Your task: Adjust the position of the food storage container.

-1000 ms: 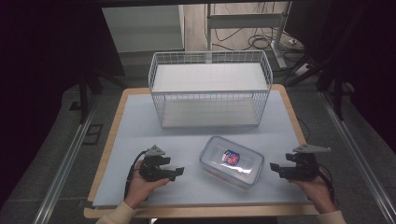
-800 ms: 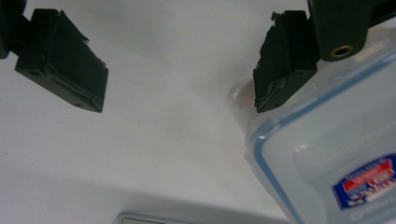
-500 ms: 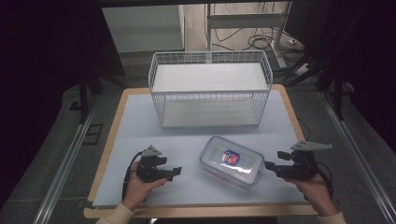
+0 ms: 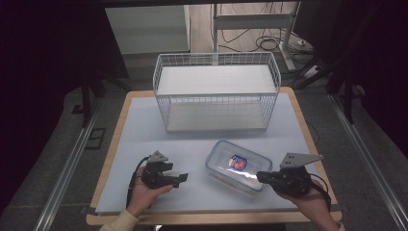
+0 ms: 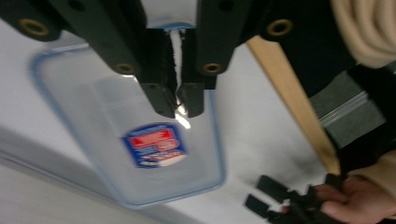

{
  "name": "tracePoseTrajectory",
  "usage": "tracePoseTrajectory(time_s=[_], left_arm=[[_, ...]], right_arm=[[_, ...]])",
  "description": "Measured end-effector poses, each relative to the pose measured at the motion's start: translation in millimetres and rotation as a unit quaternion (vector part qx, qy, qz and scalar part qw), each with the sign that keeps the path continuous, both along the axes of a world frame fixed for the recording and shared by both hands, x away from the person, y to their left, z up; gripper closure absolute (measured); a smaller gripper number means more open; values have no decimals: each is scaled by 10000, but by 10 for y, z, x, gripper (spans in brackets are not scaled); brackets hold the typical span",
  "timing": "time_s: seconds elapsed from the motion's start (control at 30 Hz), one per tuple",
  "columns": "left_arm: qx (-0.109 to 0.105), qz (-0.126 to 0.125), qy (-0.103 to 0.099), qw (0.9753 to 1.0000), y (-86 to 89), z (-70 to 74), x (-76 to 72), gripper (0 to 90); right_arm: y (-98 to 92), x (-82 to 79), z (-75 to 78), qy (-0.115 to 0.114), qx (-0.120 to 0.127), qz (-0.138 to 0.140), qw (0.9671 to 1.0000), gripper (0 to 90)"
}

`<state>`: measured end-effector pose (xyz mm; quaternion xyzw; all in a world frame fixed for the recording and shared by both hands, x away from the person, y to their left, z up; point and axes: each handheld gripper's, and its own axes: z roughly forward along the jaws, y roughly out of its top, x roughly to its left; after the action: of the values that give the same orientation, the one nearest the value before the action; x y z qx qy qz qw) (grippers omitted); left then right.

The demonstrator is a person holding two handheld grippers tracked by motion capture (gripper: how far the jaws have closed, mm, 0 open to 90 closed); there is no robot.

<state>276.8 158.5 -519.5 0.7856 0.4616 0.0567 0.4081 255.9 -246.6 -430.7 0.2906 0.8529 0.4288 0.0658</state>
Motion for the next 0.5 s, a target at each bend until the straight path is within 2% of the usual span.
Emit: tracePoseTrajectory(time_s=[0.03, 0.07, 0.17, 0.23, 0.27, 0.3, 0.37, 0.47, 0.5], left_arm=[[-2, 1, 2, 10000, -2, -2, 1, 210], [-2, 5, 4, 10000, -3, -2, 0, 211], [-5, 1, 7, 10000, -4, -1, -2, 212], [-3, 3, 5, 10000, -3, -2, -2, 213], [-6, 3, 9, 10000, -2, -4, -1, 213], [-6, 1, 14, 10000, -1, -5, 0, 213], [-5, -8, 26, 10000, 1, -11, 2, 214], [3, -10, 42, 10000, -1, -16, 4, 214], [-16, -5, 41, 10000, -8, -18, 2, 215]], right_arm=[[23, -15, -5, 11, -10, 76, 10000, 895], [99, -47, -47, 61, -102, 283, 9995, 897], [156, -66, -97, 132, -182, 396, 9990, 898], [218, -78, -177, 208, -282, 510, 9981, 898], [258, -88, -242, 272, -408, 586, 9971, 898], [258, -88, -242, 272, -408, 586, 9971, 898], [290, -104, -318, 284, -653, 606, 9956, 899], [293, -104, -352, 305, -740, 613, 9949, 899], [294, -100, -387, 282, -913, 579, 9937, 900]])
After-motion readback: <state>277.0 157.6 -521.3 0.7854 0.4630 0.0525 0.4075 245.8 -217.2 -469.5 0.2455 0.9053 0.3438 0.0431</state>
